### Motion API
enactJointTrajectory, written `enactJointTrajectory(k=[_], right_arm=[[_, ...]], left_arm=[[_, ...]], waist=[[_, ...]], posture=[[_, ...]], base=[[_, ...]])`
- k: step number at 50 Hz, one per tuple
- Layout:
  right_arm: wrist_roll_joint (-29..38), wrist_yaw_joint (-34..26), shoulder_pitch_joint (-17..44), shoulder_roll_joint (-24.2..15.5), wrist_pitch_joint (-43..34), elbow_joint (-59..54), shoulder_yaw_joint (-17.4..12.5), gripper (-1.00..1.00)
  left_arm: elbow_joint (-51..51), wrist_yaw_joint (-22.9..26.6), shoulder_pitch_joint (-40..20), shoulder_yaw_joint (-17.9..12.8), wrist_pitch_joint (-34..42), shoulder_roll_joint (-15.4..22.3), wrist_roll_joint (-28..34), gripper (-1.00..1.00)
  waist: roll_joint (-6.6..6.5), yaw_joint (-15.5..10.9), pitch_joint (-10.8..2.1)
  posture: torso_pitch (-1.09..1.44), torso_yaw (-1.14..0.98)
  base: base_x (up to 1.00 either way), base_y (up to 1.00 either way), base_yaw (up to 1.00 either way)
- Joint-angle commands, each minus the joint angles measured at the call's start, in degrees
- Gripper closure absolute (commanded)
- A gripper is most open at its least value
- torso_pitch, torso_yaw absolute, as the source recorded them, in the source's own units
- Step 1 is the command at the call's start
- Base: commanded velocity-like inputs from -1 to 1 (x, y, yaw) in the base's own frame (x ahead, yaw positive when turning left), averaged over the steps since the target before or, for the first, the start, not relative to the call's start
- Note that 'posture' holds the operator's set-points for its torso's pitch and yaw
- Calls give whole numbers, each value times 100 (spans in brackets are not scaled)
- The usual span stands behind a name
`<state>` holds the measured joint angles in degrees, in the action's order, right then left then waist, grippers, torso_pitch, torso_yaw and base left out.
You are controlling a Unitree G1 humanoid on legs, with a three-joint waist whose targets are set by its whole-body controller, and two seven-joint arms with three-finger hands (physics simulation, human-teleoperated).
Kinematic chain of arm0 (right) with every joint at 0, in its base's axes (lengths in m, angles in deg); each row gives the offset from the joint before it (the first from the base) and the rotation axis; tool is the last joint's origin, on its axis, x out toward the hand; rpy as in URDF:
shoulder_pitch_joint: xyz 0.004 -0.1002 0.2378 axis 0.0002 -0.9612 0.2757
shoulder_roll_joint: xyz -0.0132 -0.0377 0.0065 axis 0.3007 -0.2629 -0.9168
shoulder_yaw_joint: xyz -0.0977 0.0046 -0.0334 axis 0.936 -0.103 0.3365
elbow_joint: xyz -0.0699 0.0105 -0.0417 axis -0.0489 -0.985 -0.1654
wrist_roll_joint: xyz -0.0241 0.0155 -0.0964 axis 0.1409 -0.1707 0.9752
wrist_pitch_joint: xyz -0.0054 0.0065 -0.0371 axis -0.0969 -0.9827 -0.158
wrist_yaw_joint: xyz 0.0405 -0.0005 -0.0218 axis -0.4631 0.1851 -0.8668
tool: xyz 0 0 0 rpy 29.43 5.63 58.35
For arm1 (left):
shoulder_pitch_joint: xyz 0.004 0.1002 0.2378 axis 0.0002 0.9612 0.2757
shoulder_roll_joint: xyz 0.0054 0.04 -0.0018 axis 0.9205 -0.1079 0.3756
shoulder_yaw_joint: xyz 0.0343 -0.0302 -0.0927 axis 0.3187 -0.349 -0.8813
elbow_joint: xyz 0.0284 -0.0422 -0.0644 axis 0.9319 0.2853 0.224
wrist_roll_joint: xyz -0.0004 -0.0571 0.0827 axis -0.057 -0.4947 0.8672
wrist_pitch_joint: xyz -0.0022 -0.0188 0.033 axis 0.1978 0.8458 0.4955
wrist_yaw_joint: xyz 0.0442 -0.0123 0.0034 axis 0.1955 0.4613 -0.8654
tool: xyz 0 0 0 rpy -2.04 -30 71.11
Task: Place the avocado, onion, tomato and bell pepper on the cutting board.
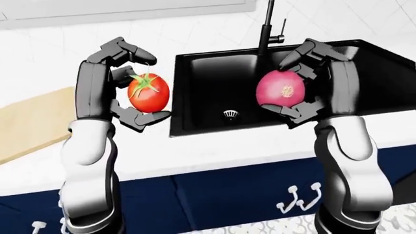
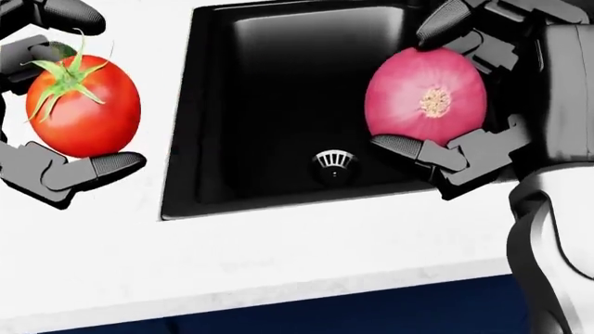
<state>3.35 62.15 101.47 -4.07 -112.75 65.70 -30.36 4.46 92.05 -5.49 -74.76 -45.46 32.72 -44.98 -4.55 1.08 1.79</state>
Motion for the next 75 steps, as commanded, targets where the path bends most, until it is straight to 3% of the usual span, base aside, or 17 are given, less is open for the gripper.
enactJointTrajectory(k=[1,2,15,16,21,24,27,29,41,42,45,49,51,53,54,68,75], right_arm=[[-28,-12,121,1,177,121,45,100],[-26,-11,118,3,182,116,46,100],[0,-45,33,30,229,138,54,100],[18,-47,20,27,261,114,66,100],[39,-65,11,46,322,69,69,100],[52,-76,-2,38,336,64,66,100],[60,-74,-7,51,359,44,79,100],[68,-83,-13,56,384,22,84,100],[65,-107,12,38,320,104,64,100],[66,-107,9,37,319,109,61,100],[64,-113,-9,37,334,105,63,100],[70,-113,-19,42,353,87,68,100],[66,-115,-19,44,359,83,64,100],[63,-117,-25,45,362,88,60,100],[62,-116,-29,45,359,91,58,100],[74,-126,-104,78,467,38,77,100],[55,-129,-74,97,537,47,80,100]], left_arm=[[-77,-59,-111,-74,-114,55,32,100],[-73,-59,-111,-70,-120,53,33,100],[-96,-51,-23,-68,-163,30,53,100],[-91,-49,-11,-65,-173,32,63,100],[-47,-42,-20,-59,-207,28,97,100],[-53,-36,-29,-59,-199,26,110,100],[-27,-37,-35,-49,-217,21,116,100],[-25,-29,-51,-71,-212,34,115,100],[-42,-1,-128,-39,-154,49,161,100],[-46,-8,-128,-48,-150,35,149,100],[-16,-12,-114,-30,-189,22,157,100],[-58,7,-73,-41,-180,24,172,100],[-74,11,-75,-42,-168,23,171,100],[-79,3,-58,-39,-173,13,174,100],[-83,5,-53,-39,-174,10,170,100],[-77,19,35,10,-236,-57,207,100],[-281,110,72,-78,-83,6,174,100]], waist=[[-278,-34,-196],[57,-36,-114],[835,-32,-63],[647,25,-67],[680,-45,-162],[402,-17,-53],[-132,25,-241],[6,-26,-72],[908,-36,-132],[653,25,-63],[773,-29,-180],[527,-37,-63],[283,-14,-60],[-277,-40,-199],[66,-44,-120],[828,-47,-85],[496,0,-60]], posture=[[0,0],[0,0],[0,0],[0,0],[0,0],[0,0],[0,0],[0,0],[0,0],[0,0],[0,0],[0,0],[0,0],[0,0],[0,0],[0,0],[0,0]], base=[[0,46,0],[0,46,0],[0,46,0],[0,45,0],[0,46,0],[0,45,0],[0,45,0],[0,45,0],[0,44,0],[0,43,0],[0,44,0],[0,44,0],[0,43,0],[0,43,0],[0,43,0],[0,40,0],[0,21,0]])
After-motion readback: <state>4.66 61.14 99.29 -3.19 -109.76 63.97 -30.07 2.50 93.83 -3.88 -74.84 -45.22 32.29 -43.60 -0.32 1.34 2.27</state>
